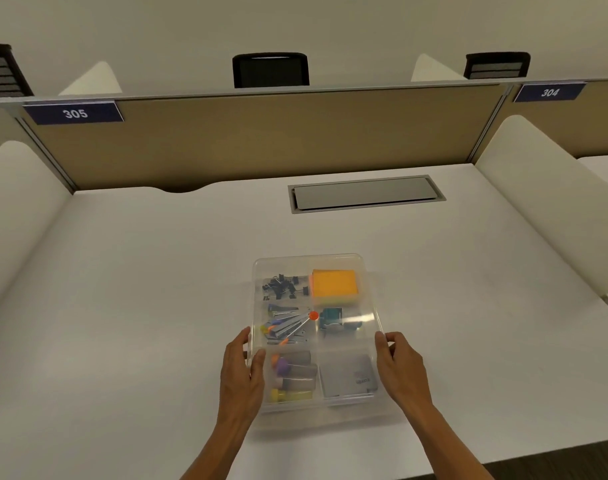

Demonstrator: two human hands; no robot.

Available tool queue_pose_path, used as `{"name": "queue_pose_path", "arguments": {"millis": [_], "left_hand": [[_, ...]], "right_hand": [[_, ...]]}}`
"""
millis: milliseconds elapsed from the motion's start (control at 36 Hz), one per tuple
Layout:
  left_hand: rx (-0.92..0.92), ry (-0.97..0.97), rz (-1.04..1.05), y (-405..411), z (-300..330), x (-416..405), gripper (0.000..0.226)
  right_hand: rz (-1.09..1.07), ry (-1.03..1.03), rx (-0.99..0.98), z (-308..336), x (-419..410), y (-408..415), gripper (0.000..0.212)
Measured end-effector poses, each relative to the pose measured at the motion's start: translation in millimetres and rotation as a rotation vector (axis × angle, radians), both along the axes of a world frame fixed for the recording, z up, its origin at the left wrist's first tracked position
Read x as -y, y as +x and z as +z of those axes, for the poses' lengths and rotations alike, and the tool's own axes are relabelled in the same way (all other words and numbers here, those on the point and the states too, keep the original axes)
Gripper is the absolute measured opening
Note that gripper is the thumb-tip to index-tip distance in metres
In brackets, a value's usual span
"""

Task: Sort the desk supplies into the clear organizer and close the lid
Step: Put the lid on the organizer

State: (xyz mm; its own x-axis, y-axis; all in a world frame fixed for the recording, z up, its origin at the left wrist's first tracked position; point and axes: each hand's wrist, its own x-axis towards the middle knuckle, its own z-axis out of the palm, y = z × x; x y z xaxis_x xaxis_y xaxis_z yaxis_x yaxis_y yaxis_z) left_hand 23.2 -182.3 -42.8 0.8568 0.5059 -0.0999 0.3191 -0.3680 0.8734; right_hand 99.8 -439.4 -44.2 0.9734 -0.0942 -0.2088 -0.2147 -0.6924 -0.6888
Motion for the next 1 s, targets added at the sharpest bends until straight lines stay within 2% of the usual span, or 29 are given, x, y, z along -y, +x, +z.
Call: {"name": "queue_pose_path", "arguments": {"millis": [250,417,750,917,1000], "left_hand": [[-0.166,0.023,0.049,6.2,-9.7,-2.3,0.037],[-0.153,0.017,0.106,2.1,-8.5,-1.2,0.033],[-0.128,-0.010,0.125,7.4,-10.7,1.2,0.038],[-0.252,0.034,0.025,12.2,-12.4,-5.5,0.040],[-0.288,0.089,-0.015,15.3,-11.5,-9.1,0.041]], "right_hand": [[-0.017,-0.127,0.009,-8.8,-2.1,10.7,0.045],[-0.027,-0.129,0.022,-16.6,-2.3,10.1,0.049],[-0.028,-0.102,0.079,-14.3,-3.8,13.9,0.047],[0.023,-0.248,0.121,-12.5,-6.0,14.0,0.034],[0.060,-0.257,0.168,-11.7,-7.0,16.1,0.039]]}}
